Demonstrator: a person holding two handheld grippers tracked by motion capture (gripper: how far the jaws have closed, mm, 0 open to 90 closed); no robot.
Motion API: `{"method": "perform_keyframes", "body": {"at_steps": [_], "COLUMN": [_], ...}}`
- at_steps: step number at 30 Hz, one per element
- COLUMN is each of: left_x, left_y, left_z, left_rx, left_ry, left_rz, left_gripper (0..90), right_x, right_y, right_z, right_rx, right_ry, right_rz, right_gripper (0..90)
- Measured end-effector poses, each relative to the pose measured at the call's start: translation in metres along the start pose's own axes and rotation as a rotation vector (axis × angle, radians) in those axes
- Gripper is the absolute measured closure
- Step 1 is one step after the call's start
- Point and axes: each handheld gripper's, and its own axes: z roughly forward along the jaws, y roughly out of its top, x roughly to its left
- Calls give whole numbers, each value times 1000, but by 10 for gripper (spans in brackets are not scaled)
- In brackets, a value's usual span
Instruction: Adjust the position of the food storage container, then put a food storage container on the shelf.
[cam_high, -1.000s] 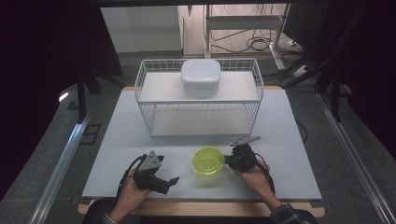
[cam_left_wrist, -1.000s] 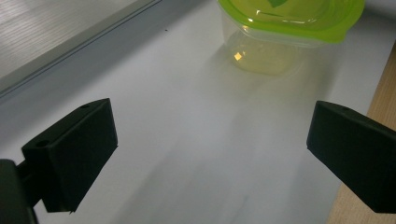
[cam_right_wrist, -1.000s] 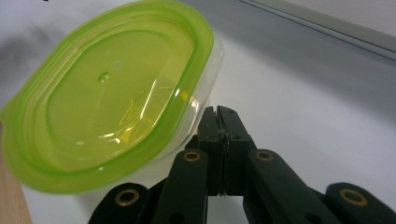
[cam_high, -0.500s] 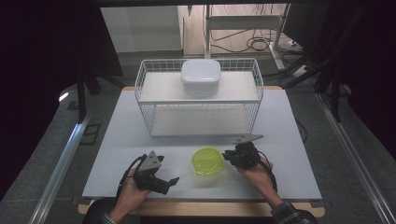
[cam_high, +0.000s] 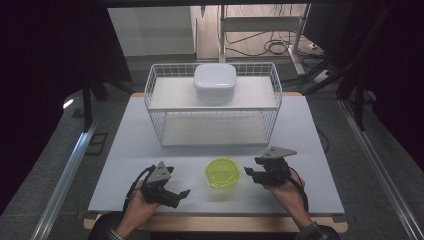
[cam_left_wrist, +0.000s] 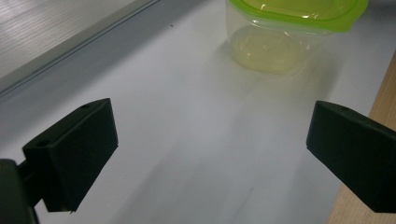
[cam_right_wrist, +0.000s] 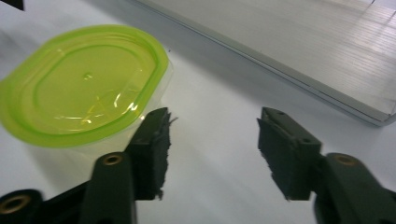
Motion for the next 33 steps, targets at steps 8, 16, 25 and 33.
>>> {"method": "perform_keyframes", "body": {"at_steps": [8,16,25,33], "left_x": [1,0,1,1], "left_y": [-1,-1,-1,-1], "left_z": [-1,-1,-1,0], "left_rx": [-7,-11,-13,-9], "left_ry": [6,8,7,7], "left_rz": [0,5,4,8], "left_gripper": [20,19,19,19], "right_x": [2,1,2,4], "right_y": [-6,-13,-11,-6], "right_z": [-9,-8,-6,-5], "right_rx": [-28,-11,2,-10], "right_ry": [16,58,58,89], "right_rz": [15,38,5,32], "right_gripper": [229,134,96,52]}}
